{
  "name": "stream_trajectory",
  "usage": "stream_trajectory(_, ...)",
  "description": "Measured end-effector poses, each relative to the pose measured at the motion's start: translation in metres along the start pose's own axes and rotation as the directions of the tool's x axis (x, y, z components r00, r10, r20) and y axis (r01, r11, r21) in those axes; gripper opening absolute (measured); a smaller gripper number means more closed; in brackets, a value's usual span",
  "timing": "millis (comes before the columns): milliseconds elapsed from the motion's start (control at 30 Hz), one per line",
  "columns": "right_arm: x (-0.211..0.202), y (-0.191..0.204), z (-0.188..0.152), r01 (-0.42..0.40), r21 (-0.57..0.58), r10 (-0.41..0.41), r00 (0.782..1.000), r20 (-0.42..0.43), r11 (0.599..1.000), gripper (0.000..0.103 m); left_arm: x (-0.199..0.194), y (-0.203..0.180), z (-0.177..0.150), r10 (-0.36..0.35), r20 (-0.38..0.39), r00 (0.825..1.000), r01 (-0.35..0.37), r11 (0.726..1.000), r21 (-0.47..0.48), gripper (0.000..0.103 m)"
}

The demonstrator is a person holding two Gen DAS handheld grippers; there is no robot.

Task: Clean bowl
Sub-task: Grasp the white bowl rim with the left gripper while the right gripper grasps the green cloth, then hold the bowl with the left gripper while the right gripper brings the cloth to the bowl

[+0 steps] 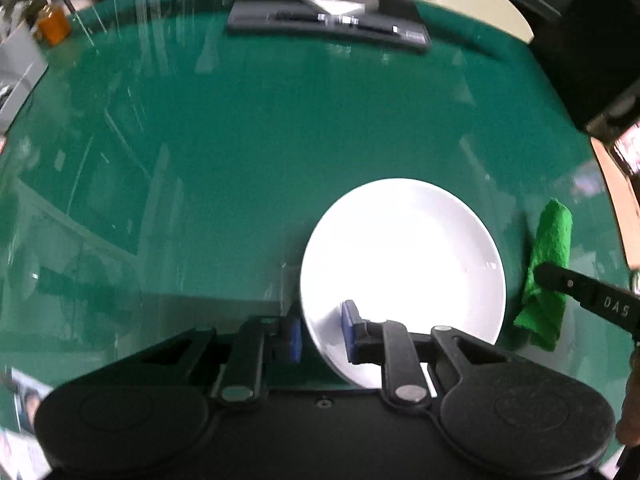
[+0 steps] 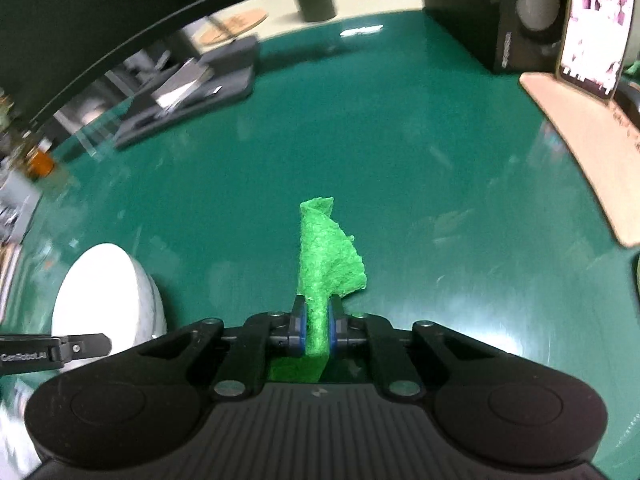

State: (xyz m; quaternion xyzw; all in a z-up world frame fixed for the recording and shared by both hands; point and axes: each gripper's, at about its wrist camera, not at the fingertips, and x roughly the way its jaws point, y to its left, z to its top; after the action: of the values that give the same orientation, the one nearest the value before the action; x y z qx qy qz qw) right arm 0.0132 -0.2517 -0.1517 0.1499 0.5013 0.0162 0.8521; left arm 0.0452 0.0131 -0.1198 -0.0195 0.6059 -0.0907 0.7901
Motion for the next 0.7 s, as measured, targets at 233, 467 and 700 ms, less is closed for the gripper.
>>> stream_trajectory(233, -0.018, -0.001, -0.003, -0.026, 0.058, 0.019, 0.994, 0.103, 0.998, 0.038, -0.012, 0.009, -0.014, 0.002, 0.044, 0.999, 0.0, 0.999, -0.042, 0.027)
stream_trajectory(467, -0.003, 0.002, -0.003, -0.025, 0.079, 0.023, 0.999, 0.028, 0.997, 0.007, -0.012, 0.004, -0.019, 0.008, 0.071, 0.997, -0.007, 1.0, -0.025, 0.019)
stream_trajectory(700, 0.009, -0.035, -0.037, -0.38, 0.549, 0.497, 0.865, -0.075, 0.744, 0.007, -0.01, 0.001, -0.015, 0.02, 0.083, 0.996, -0.018, 1.0, -0.022, 0.02)
